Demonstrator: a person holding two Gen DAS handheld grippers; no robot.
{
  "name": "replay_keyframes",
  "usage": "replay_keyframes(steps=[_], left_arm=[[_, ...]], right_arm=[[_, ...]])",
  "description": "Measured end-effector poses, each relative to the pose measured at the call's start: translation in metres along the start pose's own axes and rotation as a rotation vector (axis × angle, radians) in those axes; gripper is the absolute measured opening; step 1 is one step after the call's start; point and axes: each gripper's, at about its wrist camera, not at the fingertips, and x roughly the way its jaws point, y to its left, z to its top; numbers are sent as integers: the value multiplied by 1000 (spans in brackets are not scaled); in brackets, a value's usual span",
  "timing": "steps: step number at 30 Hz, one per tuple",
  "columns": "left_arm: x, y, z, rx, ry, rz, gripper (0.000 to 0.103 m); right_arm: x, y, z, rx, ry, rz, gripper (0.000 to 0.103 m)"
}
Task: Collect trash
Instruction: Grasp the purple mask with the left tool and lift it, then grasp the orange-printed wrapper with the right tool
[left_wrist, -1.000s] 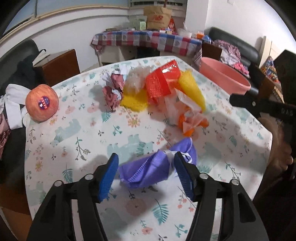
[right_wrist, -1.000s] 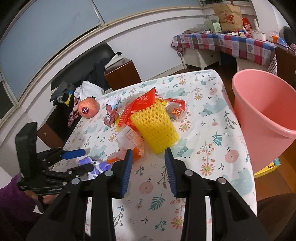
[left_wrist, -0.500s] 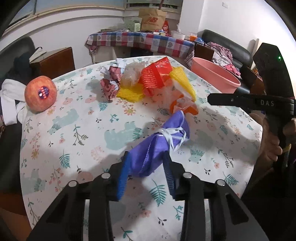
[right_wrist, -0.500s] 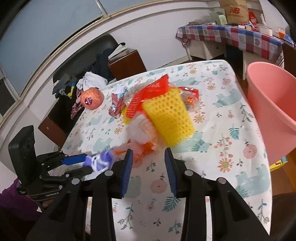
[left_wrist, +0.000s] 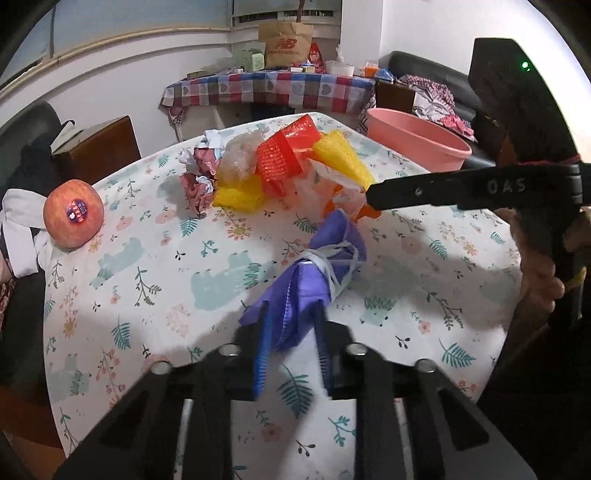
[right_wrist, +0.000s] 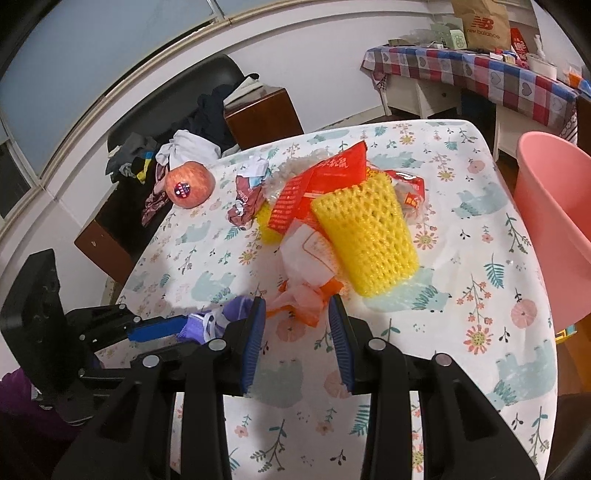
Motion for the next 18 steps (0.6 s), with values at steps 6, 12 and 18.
replay_keyframes(steps=[6, 12, 18], left_arm=[[-12, 8, -7, -51, -21, 19, 5], [-28, 29, -6, -176, -71, 15, 4], [-30, 36, -5, -230, -79, 9, 4]], right_arm=[[3, 1, 1, -1, 1, -24, 36], [8, 0, 1, -1, 12, -19, 36], [15, 6, 1, -21, 20, -33, 36]])
